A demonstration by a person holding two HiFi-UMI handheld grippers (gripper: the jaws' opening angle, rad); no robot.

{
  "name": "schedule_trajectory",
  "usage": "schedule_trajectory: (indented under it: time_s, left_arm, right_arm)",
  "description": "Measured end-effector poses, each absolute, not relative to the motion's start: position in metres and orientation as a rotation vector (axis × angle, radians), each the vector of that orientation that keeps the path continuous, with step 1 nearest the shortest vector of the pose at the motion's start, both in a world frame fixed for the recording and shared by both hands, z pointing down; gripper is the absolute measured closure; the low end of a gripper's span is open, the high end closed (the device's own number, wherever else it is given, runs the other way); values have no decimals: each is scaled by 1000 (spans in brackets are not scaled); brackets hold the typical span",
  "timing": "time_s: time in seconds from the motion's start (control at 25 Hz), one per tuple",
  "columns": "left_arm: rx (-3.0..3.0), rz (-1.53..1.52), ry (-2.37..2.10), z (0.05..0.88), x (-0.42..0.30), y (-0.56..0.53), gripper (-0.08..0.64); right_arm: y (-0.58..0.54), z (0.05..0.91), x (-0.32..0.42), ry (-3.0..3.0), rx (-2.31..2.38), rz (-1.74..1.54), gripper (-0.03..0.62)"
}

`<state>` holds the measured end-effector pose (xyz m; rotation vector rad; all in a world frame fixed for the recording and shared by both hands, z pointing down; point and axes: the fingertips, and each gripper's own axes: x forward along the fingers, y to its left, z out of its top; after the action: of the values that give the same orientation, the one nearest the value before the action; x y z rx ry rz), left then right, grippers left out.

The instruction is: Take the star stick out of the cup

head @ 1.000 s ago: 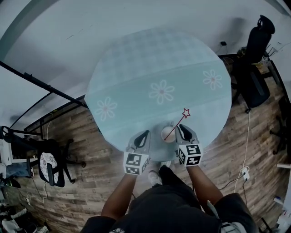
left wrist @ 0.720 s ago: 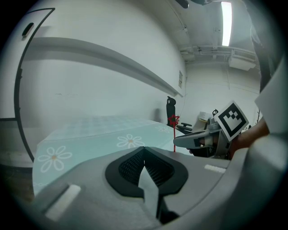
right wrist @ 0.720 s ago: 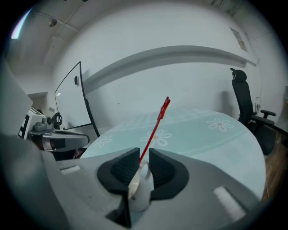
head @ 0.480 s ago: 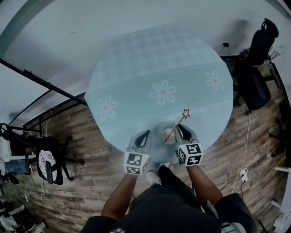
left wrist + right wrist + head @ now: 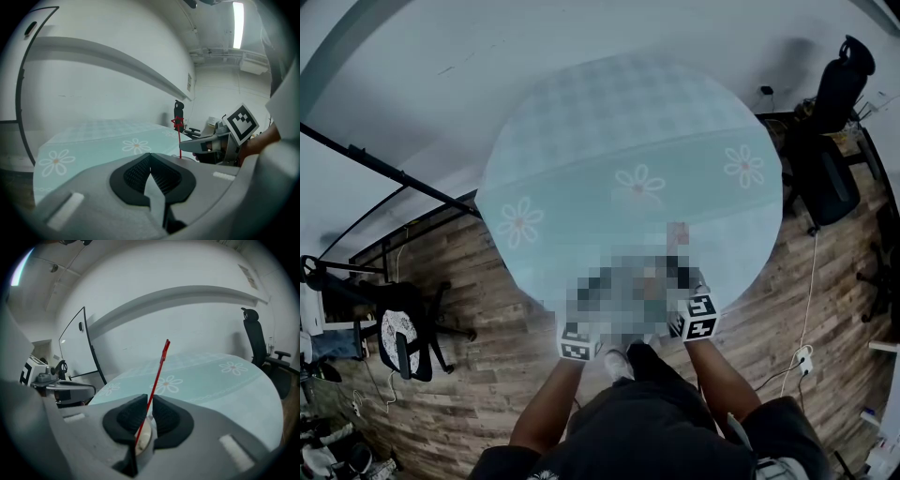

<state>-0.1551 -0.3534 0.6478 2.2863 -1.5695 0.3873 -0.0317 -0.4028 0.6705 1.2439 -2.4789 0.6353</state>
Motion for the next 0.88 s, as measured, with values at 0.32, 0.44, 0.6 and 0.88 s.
schedule_trajectory:
  time_s: [0.32, 0.44, 0.6, 0.88]
  left_arm:
    - [2288, 381, -1563, 649, -155, -350, 555]
    - [2295, 382, -1560, 645, -155, -346, 555]
    - [2311, 375, -1564, 637, -157, -342, 555]
    - [2351, 347, -1561, 620, -157, -320, 555]
  right_arm:
    - [-400, 660, -30, -2505, 1271, 592, 571]
    - [-397, 653, -30, -2514, 1285, 575, 571]
    - [-393, 639, -31, -2538, 1317, 532, 571]
    - [-379, 591, -32, -2608, 1390, 357, 571]
